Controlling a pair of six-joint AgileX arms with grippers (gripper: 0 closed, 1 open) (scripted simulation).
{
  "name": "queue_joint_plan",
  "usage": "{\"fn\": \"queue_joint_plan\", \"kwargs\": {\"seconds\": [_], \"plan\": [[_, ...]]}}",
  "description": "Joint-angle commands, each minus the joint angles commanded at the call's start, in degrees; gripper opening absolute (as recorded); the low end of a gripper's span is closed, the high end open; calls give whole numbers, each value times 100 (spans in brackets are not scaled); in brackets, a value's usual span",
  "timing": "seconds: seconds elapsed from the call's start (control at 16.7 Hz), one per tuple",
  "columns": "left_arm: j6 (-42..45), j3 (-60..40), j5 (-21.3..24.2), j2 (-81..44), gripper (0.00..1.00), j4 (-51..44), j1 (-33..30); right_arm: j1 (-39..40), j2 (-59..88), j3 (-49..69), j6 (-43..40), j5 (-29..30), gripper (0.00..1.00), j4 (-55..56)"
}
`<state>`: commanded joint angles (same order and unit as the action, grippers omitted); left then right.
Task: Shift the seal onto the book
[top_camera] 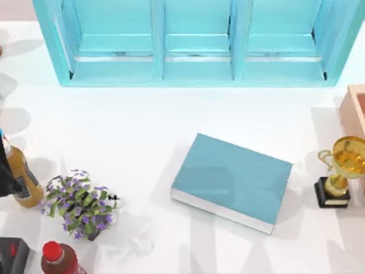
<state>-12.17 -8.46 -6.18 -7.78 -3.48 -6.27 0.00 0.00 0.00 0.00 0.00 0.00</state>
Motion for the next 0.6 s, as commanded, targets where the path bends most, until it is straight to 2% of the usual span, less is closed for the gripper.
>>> {"fn": "queue_joint_plan", "kwargs": {"seconds": [0.24,0.6], "plan": [[1046,720,529,675,100,303,539,0,0,0,0,0,100,0],[1216,847,618,778,100,348,627,0,0,0,0,0,100,0]]}}
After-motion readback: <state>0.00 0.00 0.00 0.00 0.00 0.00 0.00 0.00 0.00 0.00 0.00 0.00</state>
